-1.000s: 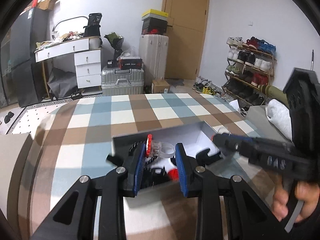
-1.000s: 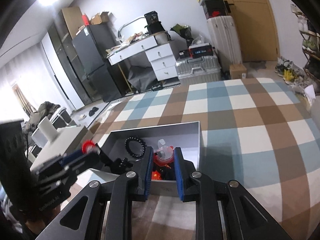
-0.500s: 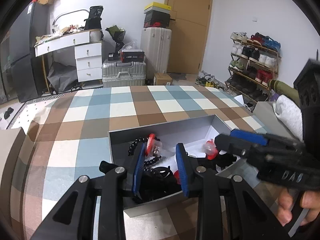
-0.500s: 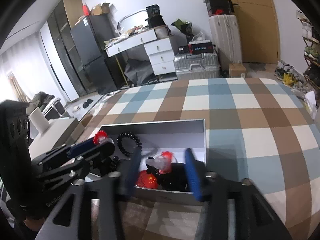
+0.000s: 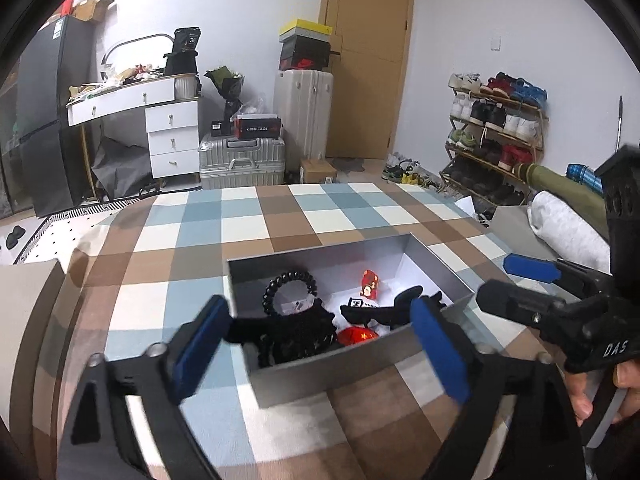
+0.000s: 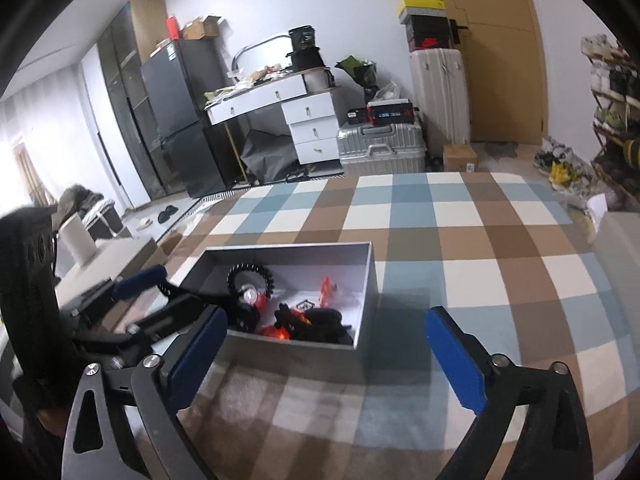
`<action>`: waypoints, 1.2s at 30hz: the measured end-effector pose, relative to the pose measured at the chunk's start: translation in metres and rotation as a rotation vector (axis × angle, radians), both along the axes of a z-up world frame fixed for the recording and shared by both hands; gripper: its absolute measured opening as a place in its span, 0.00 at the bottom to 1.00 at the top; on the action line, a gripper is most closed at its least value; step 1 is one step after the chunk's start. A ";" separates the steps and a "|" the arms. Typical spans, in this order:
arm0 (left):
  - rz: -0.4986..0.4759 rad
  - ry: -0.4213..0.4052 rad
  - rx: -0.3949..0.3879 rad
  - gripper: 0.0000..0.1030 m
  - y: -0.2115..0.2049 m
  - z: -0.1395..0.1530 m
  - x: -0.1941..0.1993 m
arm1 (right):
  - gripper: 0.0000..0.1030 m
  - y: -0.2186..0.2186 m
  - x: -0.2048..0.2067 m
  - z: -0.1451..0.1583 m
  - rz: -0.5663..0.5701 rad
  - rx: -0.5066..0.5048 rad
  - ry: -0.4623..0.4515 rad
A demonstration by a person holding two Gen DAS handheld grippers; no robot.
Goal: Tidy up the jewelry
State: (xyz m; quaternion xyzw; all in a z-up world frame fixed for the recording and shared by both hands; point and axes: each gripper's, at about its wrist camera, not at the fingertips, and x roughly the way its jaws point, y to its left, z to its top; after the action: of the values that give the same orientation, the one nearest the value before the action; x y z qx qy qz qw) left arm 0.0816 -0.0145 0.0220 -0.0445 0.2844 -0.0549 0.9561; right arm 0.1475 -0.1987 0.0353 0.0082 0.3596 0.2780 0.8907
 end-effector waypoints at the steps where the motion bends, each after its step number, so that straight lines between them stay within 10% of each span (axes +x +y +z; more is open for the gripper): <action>1: 0.012 -0.010 -0.003 0.99 0.001 0.000 -0.005 | 1.00 -0.001 -0.003 0.000 0.005 -0.013 -0.008; 36: 0.072 -0.047 0.024 0.99 0.008 -0.019 -0.041 | 1.00 -0.020 -0.064 -0.007 0.060 0.067 -0.208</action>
State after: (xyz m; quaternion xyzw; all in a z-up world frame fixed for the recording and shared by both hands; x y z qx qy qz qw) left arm 0.0410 -0.0060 0.0031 -0.0421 0.2606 -0.0182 0.9644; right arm 0.0834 -0.2183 0.0286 -0.0018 0.2561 0.3157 0.9137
